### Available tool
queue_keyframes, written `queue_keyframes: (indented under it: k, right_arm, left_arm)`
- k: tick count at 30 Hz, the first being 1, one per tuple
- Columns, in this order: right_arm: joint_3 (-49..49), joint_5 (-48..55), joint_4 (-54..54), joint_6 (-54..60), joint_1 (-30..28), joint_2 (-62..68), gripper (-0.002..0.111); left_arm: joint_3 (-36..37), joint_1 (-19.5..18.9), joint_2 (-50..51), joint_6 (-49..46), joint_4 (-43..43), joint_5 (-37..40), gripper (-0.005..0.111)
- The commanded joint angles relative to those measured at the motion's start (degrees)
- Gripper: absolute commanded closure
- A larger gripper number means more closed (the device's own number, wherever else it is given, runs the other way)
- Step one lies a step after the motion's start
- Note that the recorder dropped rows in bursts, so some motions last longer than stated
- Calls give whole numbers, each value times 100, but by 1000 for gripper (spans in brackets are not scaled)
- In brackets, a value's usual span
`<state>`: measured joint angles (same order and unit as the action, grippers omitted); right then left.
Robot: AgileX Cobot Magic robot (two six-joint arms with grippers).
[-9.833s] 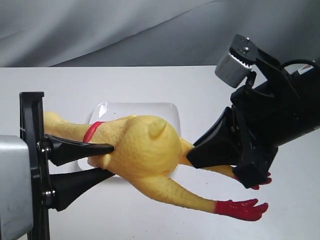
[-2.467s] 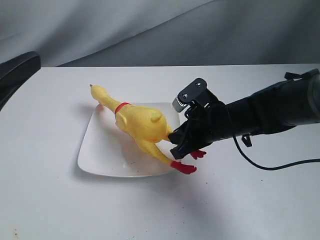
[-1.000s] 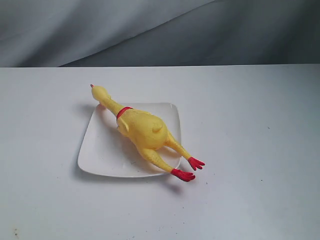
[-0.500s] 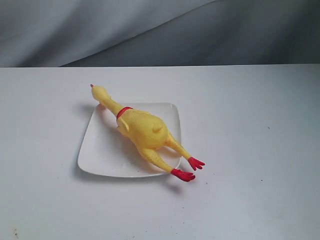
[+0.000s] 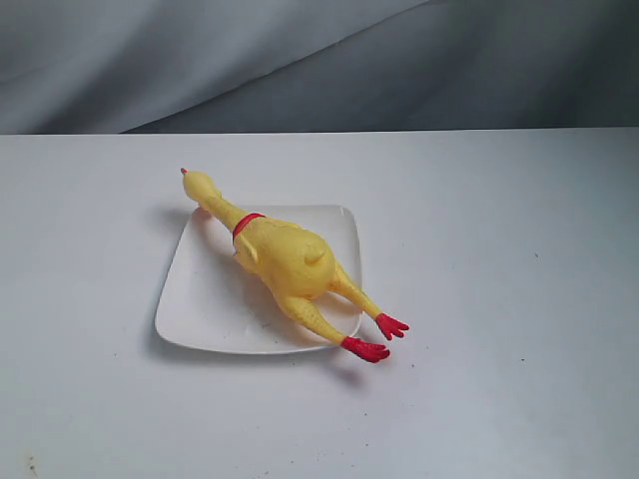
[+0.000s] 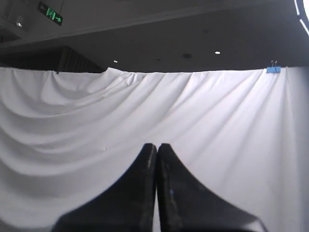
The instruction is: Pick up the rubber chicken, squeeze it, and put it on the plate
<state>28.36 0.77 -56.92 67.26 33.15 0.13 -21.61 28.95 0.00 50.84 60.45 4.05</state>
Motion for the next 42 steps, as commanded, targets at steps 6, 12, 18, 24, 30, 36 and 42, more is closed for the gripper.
queue_keyframes:
  k: [6, 12, 18, 24, 30, 36, 42]
  right_arm:
    - [-612, -459, 412, -2891, -912, -13, 108]
    - [-1344, 165, 2289, -5443, -2131, -13, 108]
    - [-1778, 1013, 3762, -6345, -3068, -13, 108]
    - [-2024, 1428, 4662, -6345, -3437, -13, 108]
    - [-2288, 1405, 4849, -6345, -3440, -13, 108]
    - [-2635, 1275, 4948, -6543, -3440, -13, 108]
    - [-2836, 1127, 5049, -6822, -3440, -13, 108]
  left_arm:
    - [28, 38, 0, -5, -65, 33, 107]
    - [28, 38, 0, -19, -20, 33, 107]
    - [28, 38, 0, -19, -20, 33, 107]
    - [28, 38, 0, -9, -19, 33, 107]
    - [28, 38, 0, -9, -19, 33, 107]
    - [28, 38, 0, -24, -19, 33, 107]
    - [28, 38, 0, -24, -19, 33, 107]
